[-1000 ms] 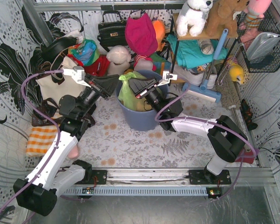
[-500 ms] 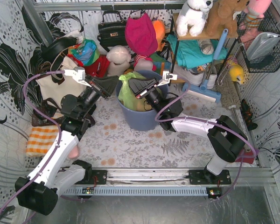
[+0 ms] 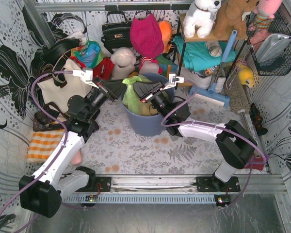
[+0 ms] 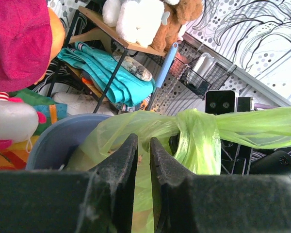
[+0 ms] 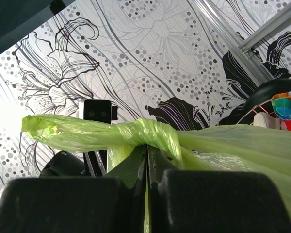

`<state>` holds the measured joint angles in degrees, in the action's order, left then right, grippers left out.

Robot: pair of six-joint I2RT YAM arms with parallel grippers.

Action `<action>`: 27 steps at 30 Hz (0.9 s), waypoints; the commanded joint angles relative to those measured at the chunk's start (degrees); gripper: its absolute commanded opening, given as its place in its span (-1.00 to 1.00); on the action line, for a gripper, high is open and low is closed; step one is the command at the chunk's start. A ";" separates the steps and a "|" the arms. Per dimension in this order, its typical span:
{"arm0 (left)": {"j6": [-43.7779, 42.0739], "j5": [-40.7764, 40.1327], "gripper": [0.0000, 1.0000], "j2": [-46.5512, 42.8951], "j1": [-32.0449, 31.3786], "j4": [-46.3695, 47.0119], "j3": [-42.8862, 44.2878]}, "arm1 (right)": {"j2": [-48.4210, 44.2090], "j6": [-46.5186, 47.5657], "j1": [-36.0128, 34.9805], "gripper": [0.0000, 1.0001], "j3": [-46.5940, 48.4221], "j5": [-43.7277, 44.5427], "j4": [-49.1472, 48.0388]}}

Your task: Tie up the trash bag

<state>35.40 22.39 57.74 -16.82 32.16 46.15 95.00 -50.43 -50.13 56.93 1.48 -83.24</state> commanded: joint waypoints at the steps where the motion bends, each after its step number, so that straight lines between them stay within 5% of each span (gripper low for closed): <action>1: 1.95 2.07 -0.51 0.81 0.30 6.69 -0.63 | 0.22 -1.73 -0.23 -1.00 2.51 -1.15 -4.56; 4: 3.28 3.29 -0.54 1.21 0.35 10.06 -0.94 | 0.21 -1.95 -0.23 -1.00 2.57 -1.29 -4.71; 9: 3.52 3.54 -0.98 1.68 0.31 10.78 -0.17 | 0.23 -2.09 -0.24 -1.00 2.53 -1.39 -4.45; 22: -5.96 -3.37 -1.00 -1.39 0.30 2.29 5.13 | -2.36 -0.60 -0.23 -0.93 -0.59 -0.07 -2.37; 27: -7.10 -3.24 -1.00 -1.07 0.30 2.07 7.17 | -4.60 0.80 -0.19 -0.64 -2.44 0.54 -0.55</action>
<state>31.11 20.34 57.23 -16.82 33.28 50.57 94.08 -51.31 -50.13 55.77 1.30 -82.89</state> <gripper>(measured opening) 0.009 0.119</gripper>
